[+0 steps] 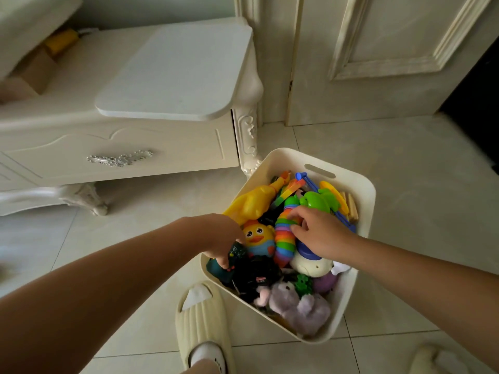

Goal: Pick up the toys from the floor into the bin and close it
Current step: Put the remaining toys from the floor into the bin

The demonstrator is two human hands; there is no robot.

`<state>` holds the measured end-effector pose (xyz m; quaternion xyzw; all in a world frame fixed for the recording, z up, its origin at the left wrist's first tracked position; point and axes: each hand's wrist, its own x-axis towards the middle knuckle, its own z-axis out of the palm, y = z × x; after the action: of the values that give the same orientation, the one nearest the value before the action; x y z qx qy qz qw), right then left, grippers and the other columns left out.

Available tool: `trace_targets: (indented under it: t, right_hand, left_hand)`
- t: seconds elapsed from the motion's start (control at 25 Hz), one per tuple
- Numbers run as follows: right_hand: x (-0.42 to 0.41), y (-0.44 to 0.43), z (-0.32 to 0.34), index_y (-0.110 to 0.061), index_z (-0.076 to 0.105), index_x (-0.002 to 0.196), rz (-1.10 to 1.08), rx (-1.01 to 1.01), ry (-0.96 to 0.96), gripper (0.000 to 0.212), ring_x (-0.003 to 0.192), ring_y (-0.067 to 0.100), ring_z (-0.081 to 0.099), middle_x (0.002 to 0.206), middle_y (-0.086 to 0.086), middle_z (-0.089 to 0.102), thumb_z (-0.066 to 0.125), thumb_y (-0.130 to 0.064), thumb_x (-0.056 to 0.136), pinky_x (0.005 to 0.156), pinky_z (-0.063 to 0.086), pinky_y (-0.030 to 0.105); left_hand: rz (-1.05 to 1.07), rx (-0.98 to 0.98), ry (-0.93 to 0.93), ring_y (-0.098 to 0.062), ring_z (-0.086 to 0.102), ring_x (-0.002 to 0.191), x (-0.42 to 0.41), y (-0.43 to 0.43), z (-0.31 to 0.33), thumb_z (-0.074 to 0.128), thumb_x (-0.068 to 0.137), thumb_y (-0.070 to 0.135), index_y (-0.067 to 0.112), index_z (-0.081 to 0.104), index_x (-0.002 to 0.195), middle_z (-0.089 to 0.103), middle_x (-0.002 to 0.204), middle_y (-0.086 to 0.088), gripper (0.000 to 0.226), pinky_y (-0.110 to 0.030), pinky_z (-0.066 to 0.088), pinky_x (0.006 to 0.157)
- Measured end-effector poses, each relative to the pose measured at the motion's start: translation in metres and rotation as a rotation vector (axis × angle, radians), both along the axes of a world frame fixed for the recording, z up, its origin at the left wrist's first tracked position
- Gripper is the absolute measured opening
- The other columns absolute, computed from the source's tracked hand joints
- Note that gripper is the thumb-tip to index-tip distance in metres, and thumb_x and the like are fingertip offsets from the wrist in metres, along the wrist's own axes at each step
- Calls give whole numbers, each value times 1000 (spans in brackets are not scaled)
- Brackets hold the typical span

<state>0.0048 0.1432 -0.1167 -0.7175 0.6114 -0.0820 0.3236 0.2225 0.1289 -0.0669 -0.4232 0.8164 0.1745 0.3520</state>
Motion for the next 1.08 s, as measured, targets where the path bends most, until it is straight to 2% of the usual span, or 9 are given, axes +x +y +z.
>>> trace_targets:
  t: [0.08, 0.16, 0.32, 0.4, 0.48, 0.6, 0.68, 0.8, 1.08]
  right_hand:
    - [1, 2, -3, -23, 53, 126, 49, -13, 47, 32, 83, 14, 51, 81, -11, 48, 52, -27, 95, 70, 39, 30]
    - [-4, -1, 0, -21, 57, 123, 5, -176, 147, 30, 97, 21, 53, 99, 0, 55, 53, -25, 94, 80, 43, 33]
    - [-41, -14, 6, -13, 68, 108, -100, -507, 410, 30, 101, 41, 54, 105, 16, 59, 63, -7, 79, 85, 48, 45]
    - [-63, -22, 7, -11, 68, 108, -46, -433, 508, 35, 112, 41, 53, 119, 18, 59, 63, -3, 75, 93, 45, 44]
    - [-80, -25, 10, -14, 63, 116, 33, -276, 578, 37, 121, 34, 50, 127, 14, 56, 56, -6, 81, 98, 40, 36]
    - [-92, -25, 11, -19, 55, 117, 167, -133, 804, 29, 125, 24, 47, 122, 4, 61, 43, -17, 91, 105, 31, 33]
    - [-92, -23, 12, -21, 57, 116, 203, -67, 918, 28, 133, 19, 41, 125, -2, 61, 41, -23, 93, 108, 29, 36]
    - [-93, -20, 18, -21, 61, 117, 163, -9, 996, 31, 130, 18, 47, 128, -2, 61, 42, -24, 92, 106, 30, 36]
    - [-123, 17, 27, -23, 58, 122, 105, 156, 1093, 31, 127, 19, 51, 131, -5, 57, 44, -22, 95, 105, 35, 33]
  left_hand:
    - [45, 11, 28, -26, 54, 116, 1, 1, -4, 75, 78, 36, 27, 33, 146, 54, 134, -6, 80, -30, 43, 88]
    - [113, 0, 95, -25, 54, 113, 4, 1, -3, 77, 76, 38, 29, 35, 143, 55, 131, -4, 80, -29, 43, 85]
    - [99, -173, 140, -17, 55, 105, 5, -1, 12, 63, 81, 56, 32, 50, 125, 61, 118, 4, 51, -30, 46, 86]
    - [45, -195, 216, -13, 55, 98, -6, 6, 20, 55, 79, 68, 34, 56, 113, 62, 110, 8, 48, -29, 46, 81]
    - [-61, -29, 331, -11, 55, 93, -28, 27, 20, 59, 74, 71, 35, 60, 111, 63, 105, 11, 52, -29, 46, 78]
    - [-418, 129, 269, -21, 61, 99, -65, 70, -2, 67, 80, 51, 30, 60, 119, 65, 109, 3, 46, -36, 51, 82]
    - [-565, 55, 200, -28, 61, 89, -75, 77, -19, 61, 87, 28, 21, 61, 114, 66, 101, -4, 28, -36, 49, 73]
    - [-588, -11, 193, -29, 58, 76, -75, 71, -29, 55, 88, 15, 16, 62, 104, 66, 90, -6, 18, -36, 48, 69]
    - [-480, -102, 167, -29, 61, 91, -79, 49, -23, 54, 88, 23, 20, 64, 101, 67, 96, -4, 16, -34, 44, 69]
